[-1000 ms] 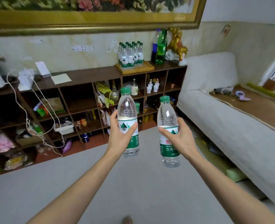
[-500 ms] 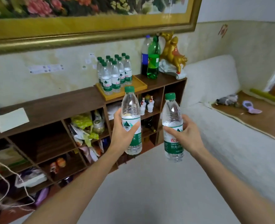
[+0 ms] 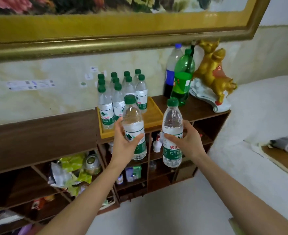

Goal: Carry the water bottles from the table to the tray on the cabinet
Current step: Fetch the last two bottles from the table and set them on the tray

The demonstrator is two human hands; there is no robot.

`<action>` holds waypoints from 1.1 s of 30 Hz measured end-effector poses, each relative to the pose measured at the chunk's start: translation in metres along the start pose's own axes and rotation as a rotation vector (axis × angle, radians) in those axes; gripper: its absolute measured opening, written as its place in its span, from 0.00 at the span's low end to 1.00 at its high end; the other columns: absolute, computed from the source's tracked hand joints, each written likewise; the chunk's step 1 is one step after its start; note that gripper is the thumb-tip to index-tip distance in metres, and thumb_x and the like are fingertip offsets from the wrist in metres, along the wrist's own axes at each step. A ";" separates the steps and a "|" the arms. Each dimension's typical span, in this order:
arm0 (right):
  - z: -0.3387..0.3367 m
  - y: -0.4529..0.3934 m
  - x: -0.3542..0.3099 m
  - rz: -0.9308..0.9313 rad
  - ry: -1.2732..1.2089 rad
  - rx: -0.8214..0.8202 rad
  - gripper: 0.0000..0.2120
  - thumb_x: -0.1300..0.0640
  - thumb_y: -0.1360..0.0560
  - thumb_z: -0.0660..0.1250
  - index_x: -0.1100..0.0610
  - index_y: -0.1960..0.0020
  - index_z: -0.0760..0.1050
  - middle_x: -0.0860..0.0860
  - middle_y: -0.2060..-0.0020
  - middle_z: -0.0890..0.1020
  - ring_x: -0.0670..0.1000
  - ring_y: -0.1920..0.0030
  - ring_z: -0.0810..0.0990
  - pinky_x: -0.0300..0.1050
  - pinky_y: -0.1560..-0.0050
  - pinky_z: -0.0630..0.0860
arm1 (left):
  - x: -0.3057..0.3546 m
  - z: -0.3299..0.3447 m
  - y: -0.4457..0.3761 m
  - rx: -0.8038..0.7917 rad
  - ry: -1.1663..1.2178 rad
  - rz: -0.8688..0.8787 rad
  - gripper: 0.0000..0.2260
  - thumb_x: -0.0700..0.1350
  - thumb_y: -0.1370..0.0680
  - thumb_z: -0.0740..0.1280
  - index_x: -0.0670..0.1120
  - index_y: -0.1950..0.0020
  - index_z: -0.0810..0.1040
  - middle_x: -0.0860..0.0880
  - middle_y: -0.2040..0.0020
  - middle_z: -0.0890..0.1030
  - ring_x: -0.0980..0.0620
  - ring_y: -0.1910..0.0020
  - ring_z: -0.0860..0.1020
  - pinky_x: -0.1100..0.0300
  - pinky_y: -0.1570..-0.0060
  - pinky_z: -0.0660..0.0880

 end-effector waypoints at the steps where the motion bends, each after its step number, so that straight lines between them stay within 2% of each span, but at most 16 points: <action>1: 0.003 -0.020 0.002 -0.008 -0.008 -0.014 0.22 0.54 0.32 0.77 0.48 0.42 0.71 0.35 0.55 0.78 0.34 0.55 0.77 0.28 0.59 0.72 | -0.003 0.005 -0.016 0.017 0.015 -0.006 0.37 0.36 0.28 0.74 0.45 0.25 0.56 0.52 0.34 0.70 0.65 0.40 0.72 0.81 0.46 0.68; 3: 0.010 -0.058 0.005 -0.025 -0.001 -0.038 0.22 0.55 0.32 0.77 0.48 0.42 0.71 0.36 0.54 0.78 0.34 0.54 0.77 0.27 0.58 0.72 | -0.013 0.012 -0.049 0.044 0.020 -0.010 0.36 0.35 0.28 0.74 0.49 0.28 0.58 0.54 0.37 0.72 0.71 0.45 0.74 0.77 0.45 0.70; 6: 0.023 -0.112 0.008 -0.072 0.024 -0.070 0.24 0.54 0.32 0.77 0.52 0.40 0.71 0.38 0.53 0.79 0.32 0.55 0.77 0.24 0.59 0.72 | -0.029 0.021 -0.093 0.069 0.038 -0.016 0.36 0.37 0.29 0.75 0.51 0.29 0.59 0.52 0.36 0.75 0.65 0.42 0.76 0.69 0.42 0.74; 7: 0.026 -0.126 0.010 -0.070 0.028 -0.071 0.24 0.53 0.32 0.77 0.53 0.40 0.71 0.39 0.53 0.79 0.33 0.55 0.77 0.24 0.59 0.72 | -0.034 0.023 -0.103 0.070 0.049 -0.026 0.36 0.36 0.29 0.75 0.51 0.29 0.58 0.54 0.37 0.75 0.66 0.42 0.76 0.69 0.43 0.74; 10: 0.035 -0.163 0.010 -0.090 0.030 -0.063 0.25 0.53 0.31 0.76 0.55 0.39 0.70 0.37 0.54 0.78 0.29 0.56 0.77 0.23 0.60 0.71 | -0.041 0.025 -0.130 0.104 0.010 0.012 0.35 0.34 0.28 0.74 0.49 0.29 0.58 0.64 0.42 0.71 0.78 0.48 0.72 0.78 0.52 0.72; 12: 0.042 -0.185 0.009 -0.106 0.027 -0.074 0.27 0.52 0.32 0.77 0.55 0.38 0.69 0.37 0.53 0.78 0.29 0.55 0.77 0.24 0.59 0.72 | -0.047 0.028 -0.145 0.115 -0.006 0.026 0.34 0.33 0.28 0.73 0.46 0.29 0.59 0.64 0.43 0.70 0.79 0.48 0.71 0.79 0.51 0.70; 14: 0.051 -0.205 0.012 -0.107 0.028 -0.087 0.29 0.51 0.32 0.77 0.54 0.36 0.69 0.39 0.51 0.79 0.34 0.53 0.78 0.30 0.53 0.76 | -0.055 0.027 -0.156 0.140 -0.005 0.028 0.34 0.31 0.29 0.73 0.43 0.30 0.60 0.62 0.41 0.71 0.76 0.45 0.72 0.77 0.45 0.70; 17: 0.067 -0.227 0.017 -0.122 0.076 -0.140 0.31 0.49 0.33 0.77 0.51 0.35 0.68 0.42 0.47 0.80 0.42 0.48 0.79 0.46 0.45 0.79 | -0.063 0.027 -0.165 0.183 -0.032 0.012 0.33 0.32 0.29 0.74 0.45 0.29 0.61 0.62 0.39 0.71 0.73 0.41 0.72 0.75 0.41 0.69; 20: 0.082 -0.248 0.022 -0.159 0.094 -0.212 0.31 0.47 0.34 0.77 0.47 0.35 0.67 0.41 0.46 0.80 0.44 0.44 0.79 0.52 0.42 0.78 | -0.067 0.031 -0.171 0.238 -0.059 0.020 0.33 0.33 0.29 0.74 0.49 0.30 0.63 0.63 0.38 0.72 0.69 0.38 0.72 0.72 0.39 0.70; 22: 0.090 -0.260 0.026 -0.181 0.085 -0.273 0.31 0.45 0.34 0.76 0.44 0.36 0.66 0.39 0.46 0.78 0.44 0.43 0.78 0.54 0.40 0.77 | -0.066 0.034 -0.172 0.313 -0.087 0.039 0.33 0.34 0.29 0.75 0.48 0.29 0.64 0.57 0.35 0.73 0.62 0.35 0.72 0.65 0.35 0.71; 24: 0.095 -0.270 0.032 -0.188 0.065 -0.336 0.31 0.45 0.35 0.76 0.44 0.36 0.67 0.38 0.47 0.78 0.44 0.43 0.79 0.53 0.40 0.77 | -0.069 0.039 -0.170 0.400 -0.113 0.036 0.34 0.36 0.29 0.75 0.45 0.28 0.64 0.51 0.33 0.72 0.57 0.33 0.73 0.57 0.34 0.72; 26: 0.098 -0.279 0.037 -0.192 0.042 -0.382 0.30 0.48 0.34 0.77 0.46 0.36 0.68 0.35 0.50 0.78 0.41 0.46 0.79 0.47 0.42 0.77 | -0.072 0.045 -0.169 0.483 -0.143 0.024 0.34 0.37 0.30 0.76 0.44 0.28 0.65 0.49 0.33 0.72 0.56 0.34 0.73 0.51 0.34 0.73; 29: 0.104 -0.287 0.045 -0.221 0.028 -0.464 0.28 0.53 0.33 0.78 0.47 0.37 0.69 0.32 0.53 0.76 0.36 0.50 0.77 0.37 0.47 0.75 | -0.078 0.049 -0.171 0.592 -0.178 -0.013 0.34 0.38 0.31 0.77 0.44 0.29 0.66 0.49 0.34 0.72 0.58 0.34 0.72 0.49 0.35 0.73; 33: 0.109 -0.288 0.055 -0.221 -0.001 -0.525 0.29 0.54 0.33 0.78 0.48 0.37 0.69 0.34 0.52 0.77 0.39 0.49 0.78 0.34 0.48 0.74 | -0.089 0.054 -0.169 0.657 -0.249 -0.060 0.34 0.41 0.31 0.78 0.46 0.29 0.66 0.51 0.34 0.71 0.55 0.33 0.71 0.46 0.36 0.73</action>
Point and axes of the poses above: each hand's wrist, its own y-axis away from the middle knuckle, its own z-axis out of the palm, x = y × z, the point moved 9 cm from there along -y, towards the middle knuckle
